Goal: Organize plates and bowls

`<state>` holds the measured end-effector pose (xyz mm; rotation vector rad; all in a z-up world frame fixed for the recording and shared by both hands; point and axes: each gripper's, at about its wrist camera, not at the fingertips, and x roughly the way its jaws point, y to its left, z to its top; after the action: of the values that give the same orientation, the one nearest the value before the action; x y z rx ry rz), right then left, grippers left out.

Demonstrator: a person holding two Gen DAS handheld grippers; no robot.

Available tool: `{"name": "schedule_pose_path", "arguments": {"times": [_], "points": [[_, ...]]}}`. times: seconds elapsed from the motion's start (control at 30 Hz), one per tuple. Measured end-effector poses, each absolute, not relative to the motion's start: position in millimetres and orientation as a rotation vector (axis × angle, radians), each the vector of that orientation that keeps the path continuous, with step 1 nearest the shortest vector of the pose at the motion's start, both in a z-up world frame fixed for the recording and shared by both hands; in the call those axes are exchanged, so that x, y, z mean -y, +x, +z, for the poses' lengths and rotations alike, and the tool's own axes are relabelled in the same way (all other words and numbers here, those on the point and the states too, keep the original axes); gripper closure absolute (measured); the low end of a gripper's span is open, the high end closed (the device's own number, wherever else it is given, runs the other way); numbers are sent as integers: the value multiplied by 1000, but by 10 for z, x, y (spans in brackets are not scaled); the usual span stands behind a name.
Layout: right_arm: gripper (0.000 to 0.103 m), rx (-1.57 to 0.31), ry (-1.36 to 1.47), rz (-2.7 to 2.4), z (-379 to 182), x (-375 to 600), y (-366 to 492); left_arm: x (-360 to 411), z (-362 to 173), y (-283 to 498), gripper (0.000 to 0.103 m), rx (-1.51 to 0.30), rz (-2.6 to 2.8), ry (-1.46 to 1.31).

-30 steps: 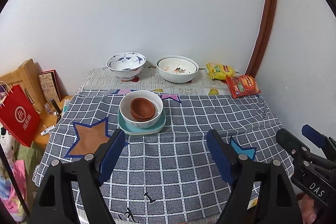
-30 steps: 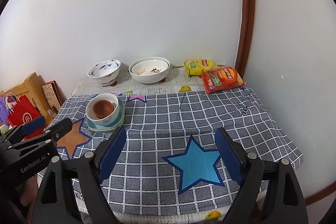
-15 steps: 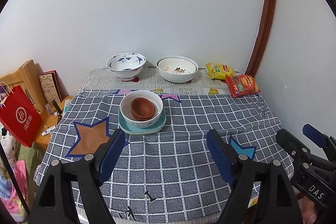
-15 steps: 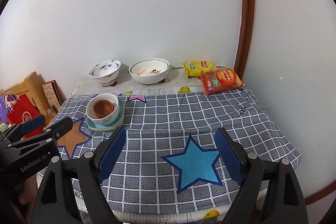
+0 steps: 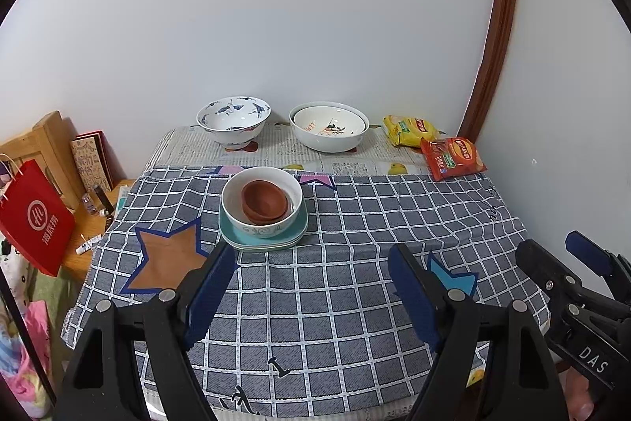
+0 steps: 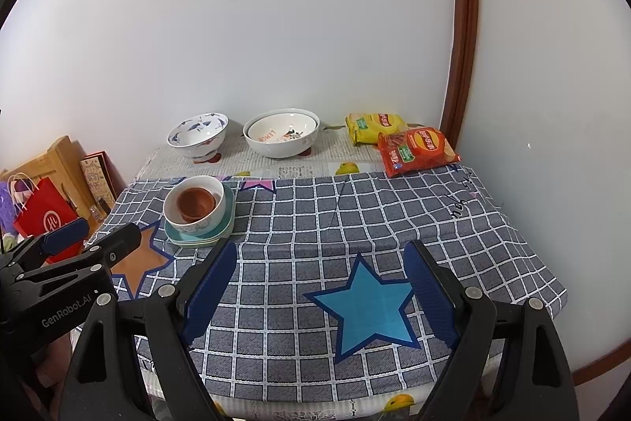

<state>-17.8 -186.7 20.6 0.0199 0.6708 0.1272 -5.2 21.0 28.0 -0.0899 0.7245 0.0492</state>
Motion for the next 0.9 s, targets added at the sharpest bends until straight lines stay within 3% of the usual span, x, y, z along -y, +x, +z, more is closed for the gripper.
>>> {"name": "schedule_pose_path", "arguments": {"times": [0.9], "points": [[17, -661, 17, 126, 231, 1859, -187, -198, 270, -36, 24, -732, 46, -90]]}}
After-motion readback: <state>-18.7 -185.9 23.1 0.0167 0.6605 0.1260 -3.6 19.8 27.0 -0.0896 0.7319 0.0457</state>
